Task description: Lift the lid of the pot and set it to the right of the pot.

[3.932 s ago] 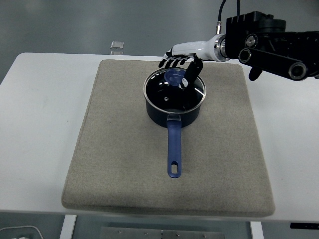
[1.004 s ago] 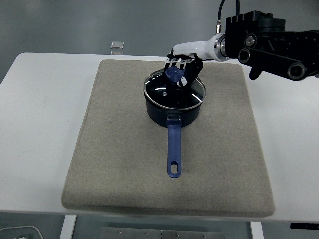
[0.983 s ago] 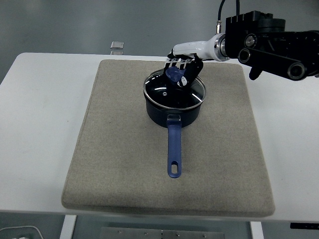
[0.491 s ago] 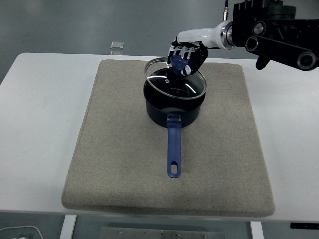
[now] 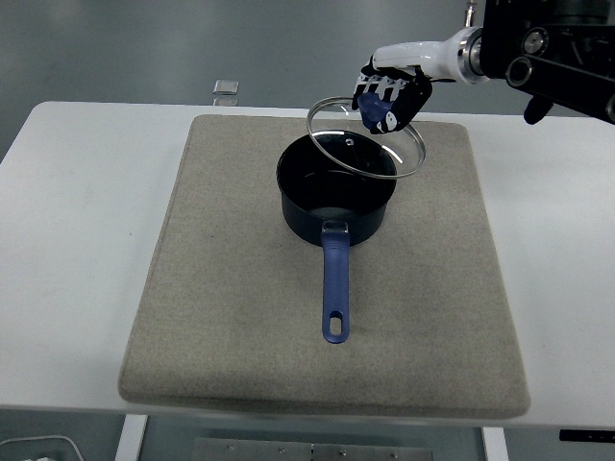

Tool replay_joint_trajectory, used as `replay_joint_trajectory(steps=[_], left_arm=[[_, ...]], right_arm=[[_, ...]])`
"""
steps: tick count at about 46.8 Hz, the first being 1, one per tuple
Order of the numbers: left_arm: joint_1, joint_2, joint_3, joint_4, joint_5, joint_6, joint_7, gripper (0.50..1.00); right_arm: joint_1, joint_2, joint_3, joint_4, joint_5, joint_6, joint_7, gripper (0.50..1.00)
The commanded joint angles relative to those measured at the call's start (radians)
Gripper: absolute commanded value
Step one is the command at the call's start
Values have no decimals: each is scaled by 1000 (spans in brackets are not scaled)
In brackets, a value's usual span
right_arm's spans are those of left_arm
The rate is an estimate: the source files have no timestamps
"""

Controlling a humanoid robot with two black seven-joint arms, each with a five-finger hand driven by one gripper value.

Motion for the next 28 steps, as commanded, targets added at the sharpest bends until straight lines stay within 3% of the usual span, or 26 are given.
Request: replay_joint_trajectory(steps=[1, 28], left_arm=[[0, 0, 0, 0, 0, 0, 0, 1000], [0, 0, 0, 0, 0, 0, 0, 1000]], right_arm=[[-2, -14, 0, -2, -4, 0, 0, 500], [-55, -67, -63, -85, -11, -14, 0, 500]])
